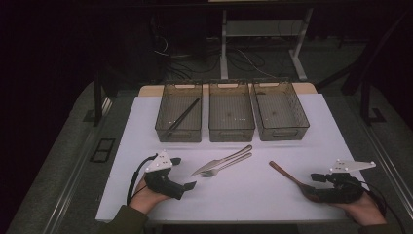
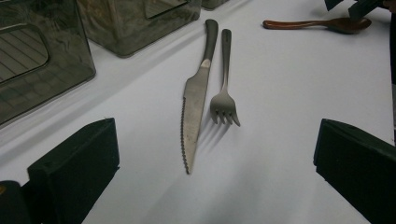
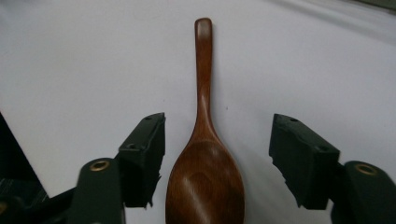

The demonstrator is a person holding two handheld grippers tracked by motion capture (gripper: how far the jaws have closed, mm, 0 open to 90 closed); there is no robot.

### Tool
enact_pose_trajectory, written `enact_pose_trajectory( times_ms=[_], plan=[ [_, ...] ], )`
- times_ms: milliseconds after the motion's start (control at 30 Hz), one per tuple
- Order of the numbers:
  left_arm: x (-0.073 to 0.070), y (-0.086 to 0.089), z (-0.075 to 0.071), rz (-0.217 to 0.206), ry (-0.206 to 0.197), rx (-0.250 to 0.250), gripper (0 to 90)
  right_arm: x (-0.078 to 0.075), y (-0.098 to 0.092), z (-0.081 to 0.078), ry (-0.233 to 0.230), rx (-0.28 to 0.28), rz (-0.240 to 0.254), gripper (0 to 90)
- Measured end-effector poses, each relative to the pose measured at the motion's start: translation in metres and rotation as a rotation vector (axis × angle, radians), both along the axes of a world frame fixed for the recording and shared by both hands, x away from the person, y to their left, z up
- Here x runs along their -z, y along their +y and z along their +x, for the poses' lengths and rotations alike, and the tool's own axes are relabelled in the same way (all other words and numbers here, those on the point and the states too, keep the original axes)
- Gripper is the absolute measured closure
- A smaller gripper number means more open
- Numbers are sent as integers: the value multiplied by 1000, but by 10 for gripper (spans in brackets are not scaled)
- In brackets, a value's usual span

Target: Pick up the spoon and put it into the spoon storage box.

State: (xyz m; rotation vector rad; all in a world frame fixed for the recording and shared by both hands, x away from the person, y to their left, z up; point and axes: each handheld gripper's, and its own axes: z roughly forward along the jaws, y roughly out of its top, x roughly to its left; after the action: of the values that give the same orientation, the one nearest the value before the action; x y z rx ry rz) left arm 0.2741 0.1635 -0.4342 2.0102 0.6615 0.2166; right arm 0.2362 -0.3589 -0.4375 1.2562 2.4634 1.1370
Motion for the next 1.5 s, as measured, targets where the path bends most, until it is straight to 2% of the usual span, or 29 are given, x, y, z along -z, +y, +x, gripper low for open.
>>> enact_pose_trajectory(
  times_ms=[300,667,1033,1500],
  plan=[
    [0,-1,0,6,0,5,0,6,-2,-4,46,-26,-28,455],
    [1,-2,0,9,3,11,0,7,2,-5,52,-48,-57,505],
    [1,-2,0,13,7,17,0,6,6,-7,40,-101,-82,624],
    [2,-3,0,15,7,23,0,5,7,-8,51,-143,-55,763]
  ],
)
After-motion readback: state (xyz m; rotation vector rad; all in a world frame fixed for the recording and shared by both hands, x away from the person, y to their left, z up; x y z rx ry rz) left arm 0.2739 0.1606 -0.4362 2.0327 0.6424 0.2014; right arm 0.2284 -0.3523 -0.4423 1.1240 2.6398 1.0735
